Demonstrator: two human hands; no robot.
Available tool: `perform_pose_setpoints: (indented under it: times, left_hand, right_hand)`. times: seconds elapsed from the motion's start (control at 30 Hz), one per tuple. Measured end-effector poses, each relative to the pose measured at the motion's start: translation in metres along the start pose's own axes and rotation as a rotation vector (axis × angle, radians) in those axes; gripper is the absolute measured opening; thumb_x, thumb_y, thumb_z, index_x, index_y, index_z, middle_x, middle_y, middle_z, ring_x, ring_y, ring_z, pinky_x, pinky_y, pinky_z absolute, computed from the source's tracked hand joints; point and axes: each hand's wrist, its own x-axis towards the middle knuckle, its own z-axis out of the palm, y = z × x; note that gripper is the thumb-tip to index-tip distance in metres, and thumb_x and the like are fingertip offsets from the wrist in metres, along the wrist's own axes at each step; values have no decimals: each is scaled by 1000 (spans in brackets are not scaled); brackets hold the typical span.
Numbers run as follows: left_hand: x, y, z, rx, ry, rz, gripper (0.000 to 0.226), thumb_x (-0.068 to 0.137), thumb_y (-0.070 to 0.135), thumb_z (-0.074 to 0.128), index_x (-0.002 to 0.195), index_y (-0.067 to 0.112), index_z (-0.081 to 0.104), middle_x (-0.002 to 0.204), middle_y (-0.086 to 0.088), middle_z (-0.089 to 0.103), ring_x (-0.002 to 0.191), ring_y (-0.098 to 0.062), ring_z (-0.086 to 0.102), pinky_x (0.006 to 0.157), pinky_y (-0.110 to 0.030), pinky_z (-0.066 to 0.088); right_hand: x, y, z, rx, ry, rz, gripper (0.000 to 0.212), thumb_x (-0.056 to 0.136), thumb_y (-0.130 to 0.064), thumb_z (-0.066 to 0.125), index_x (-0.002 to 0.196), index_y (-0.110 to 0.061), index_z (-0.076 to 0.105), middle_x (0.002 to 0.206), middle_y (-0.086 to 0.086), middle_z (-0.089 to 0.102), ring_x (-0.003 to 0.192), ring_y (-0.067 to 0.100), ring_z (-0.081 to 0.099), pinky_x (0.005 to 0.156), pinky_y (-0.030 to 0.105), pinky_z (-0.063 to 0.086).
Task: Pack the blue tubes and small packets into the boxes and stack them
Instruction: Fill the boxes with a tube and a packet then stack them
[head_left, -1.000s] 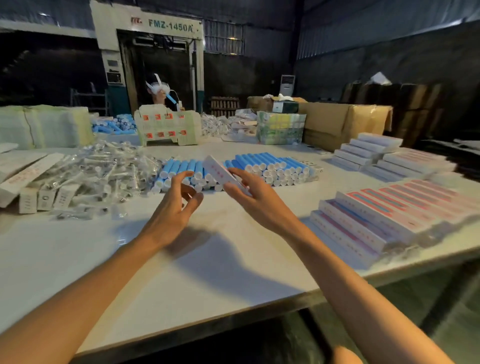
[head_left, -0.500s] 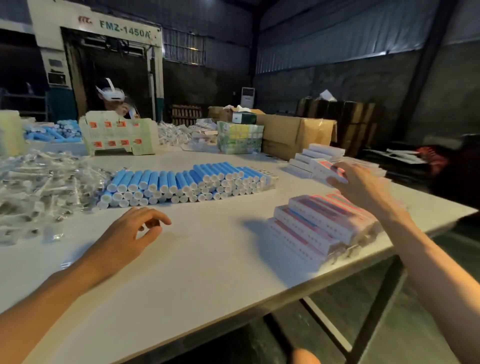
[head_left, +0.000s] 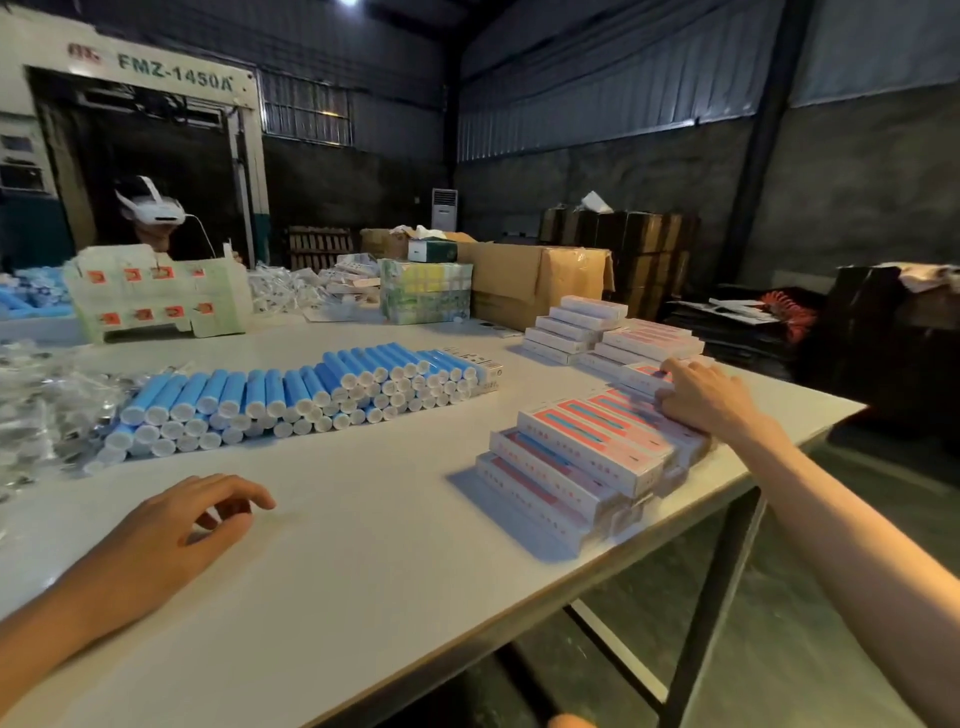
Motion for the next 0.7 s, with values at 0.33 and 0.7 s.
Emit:
perform_pose_setpoints:
  times: [0.33, 0.7]
  left_hand:
    - [-2, 23, -5, -32, -21, -30, 34, 100, 24, 71, 116, 55, 69, 109, 24, 68, 97, 2, 66, 80, -24, 54]
    - [1, 35, -13, -47, 60, -84, 42, 96, 2, 72, 104, 43, 74, 100, 21, 70, 87, -11, 69, 83, -34, 58]
  right_hand:
    - [-7, -59, -18, 42, 303, -136, 36, 103, -41, 56, 127, -14, 61, 127, 11, 66, 111, 31, 63, 96, 48, 53]
    - [-94, -333, -36, 655, 239, -628, 23, 101, -25, 50, 91, -15, 69, 81, 4, 72, 68, 27, 62, 58, 38, 51]
